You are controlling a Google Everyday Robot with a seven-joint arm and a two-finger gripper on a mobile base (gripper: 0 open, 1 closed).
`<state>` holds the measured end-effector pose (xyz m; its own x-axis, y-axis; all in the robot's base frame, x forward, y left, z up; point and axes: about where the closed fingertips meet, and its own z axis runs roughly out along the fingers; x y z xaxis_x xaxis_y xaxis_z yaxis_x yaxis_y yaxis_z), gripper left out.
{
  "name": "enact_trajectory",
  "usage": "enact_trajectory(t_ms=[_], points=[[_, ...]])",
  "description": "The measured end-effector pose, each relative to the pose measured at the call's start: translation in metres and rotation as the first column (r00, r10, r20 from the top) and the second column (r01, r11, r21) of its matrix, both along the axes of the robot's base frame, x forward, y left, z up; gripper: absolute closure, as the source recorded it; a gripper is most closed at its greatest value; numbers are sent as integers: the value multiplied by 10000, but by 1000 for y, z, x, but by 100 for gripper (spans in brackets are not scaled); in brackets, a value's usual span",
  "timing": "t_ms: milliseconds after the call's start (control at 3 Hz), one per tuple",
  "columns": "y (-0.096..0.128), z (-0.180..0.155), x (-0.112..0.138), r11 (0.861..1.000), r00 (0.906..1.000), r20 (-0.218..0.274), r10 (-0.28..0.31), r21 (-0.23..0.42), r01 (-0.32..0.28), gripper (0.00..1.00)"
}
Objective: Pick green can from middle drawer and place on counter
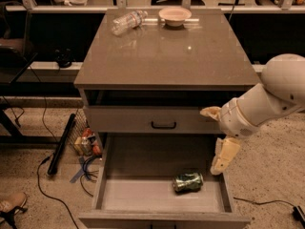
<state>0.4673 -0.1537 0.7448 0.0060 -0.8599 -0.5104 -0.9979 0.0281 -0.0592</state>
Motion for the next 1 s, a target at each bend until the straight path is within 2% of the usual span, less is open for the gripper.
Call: enact_trajectory(t_ms=[333, 667, 1000], points=[[-9, -80, 3, 9998, 9995, -258, -184, 33, 185, 0], [-14, -144, 6, 9988, 9970, -593, -495, 12, 497, 0], [-7, -202, 10, 9988, 9959, -767, -474, -167, 462, 0]])
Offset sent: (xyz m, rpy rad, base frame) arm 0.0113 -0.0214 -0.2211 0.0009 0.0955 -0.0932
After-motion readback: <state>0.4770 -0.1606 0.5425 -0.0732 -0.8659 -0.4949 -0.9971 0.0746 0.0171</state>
